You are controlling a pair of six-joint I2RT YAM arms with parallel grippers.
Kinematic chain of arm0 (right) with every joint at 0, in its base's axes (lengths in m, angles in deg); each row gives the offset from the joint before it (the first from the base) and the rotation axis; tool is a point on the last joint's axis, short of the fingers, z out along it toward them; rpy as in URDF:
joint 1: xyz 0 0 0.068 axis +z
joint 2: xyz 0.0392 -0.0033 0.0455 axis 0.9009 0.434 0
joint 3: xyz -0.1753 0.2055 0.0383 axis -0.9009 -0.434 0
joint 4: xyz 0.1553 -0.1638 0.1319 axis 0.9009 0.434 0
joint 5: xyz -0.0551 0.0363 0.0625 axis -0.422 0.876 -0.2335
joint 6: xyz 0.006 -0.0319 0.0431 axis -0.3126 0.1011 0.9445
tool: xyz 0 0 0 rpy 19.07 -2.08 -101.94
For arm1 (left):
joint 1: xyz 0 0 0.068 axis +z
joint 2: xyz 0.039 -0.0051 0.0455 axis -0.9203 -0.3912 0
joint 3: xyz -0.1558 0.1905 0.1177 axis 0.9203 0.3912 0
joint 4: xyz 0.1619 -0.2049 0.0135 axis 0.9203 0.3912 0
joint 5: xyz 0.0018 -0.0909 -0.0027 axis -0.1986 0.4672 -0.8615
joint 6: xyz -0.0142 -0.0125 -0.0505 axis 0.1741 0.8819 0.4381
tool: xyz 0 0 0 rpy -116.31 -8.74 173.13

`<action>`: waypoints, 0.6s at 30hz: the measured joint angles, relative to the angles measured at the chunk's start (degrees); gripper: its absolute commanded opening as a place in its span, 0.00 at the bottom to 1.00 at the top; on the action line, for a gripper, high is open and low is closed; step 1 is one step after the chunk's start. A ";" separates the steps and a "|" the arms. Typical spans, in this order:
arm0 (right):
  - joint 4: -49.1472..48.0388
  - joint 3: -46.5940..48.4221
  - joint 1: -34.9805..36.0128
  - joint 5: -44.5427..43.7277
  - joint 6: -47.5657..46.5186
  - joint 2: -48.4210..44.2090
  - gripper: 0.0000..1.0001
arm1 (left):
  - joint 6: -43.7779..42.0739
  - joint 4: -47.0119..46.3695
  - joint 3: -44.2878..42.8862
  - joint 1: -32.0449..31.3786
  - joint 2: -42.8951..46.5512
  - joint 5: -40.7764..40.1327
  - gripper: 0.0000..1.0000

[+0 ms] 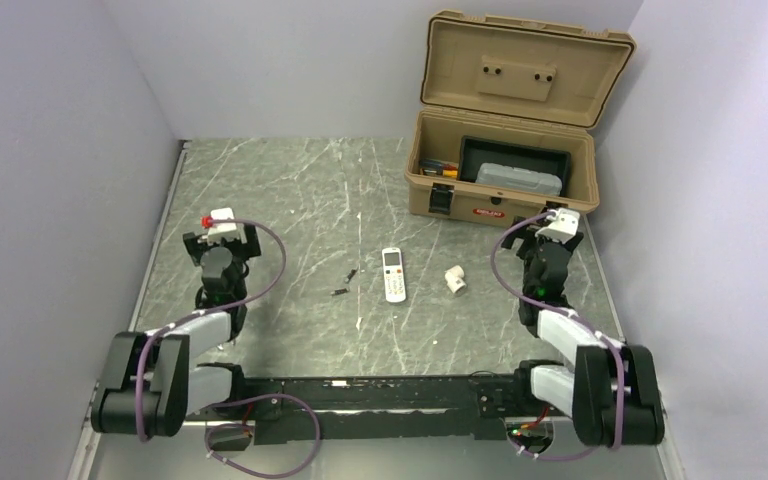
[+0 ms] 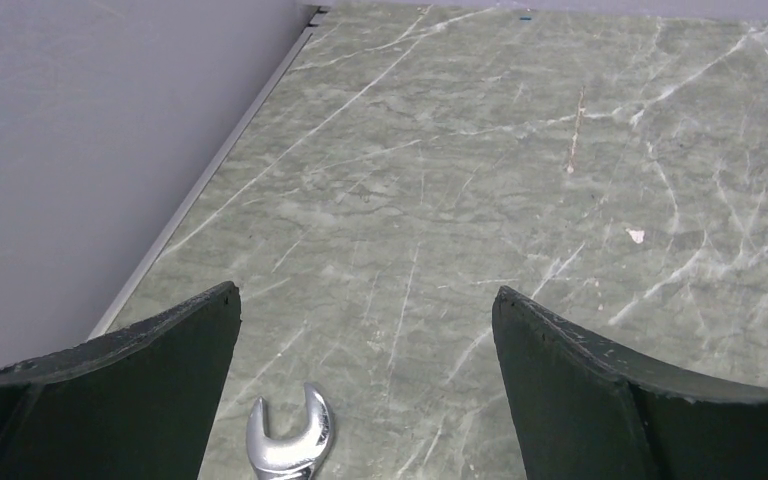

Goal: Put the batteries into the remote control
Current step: Pick up the remote control from the center of the board.

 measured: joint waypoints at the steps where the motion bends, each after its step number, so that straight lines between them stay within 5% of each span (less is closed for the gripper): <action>1: 2.54 0.20 0.00 0.02 0.66 -2.10 1.00 | 0.76 3.17 -1.09 -0.04 1.33 -0.48 0.99; 12: 34.93 6.49 0.00 0.17 15.06 -19.78 1.00 | 22.03 49.96 -23.80 -0.35 6.78 -6.82 0.99; 18: 43.30 10.05 -0.02 2.91 19.41 -24.22 0.97 | 30.56 70.14 -31.36 -0.35 7.34 -5.33 0.99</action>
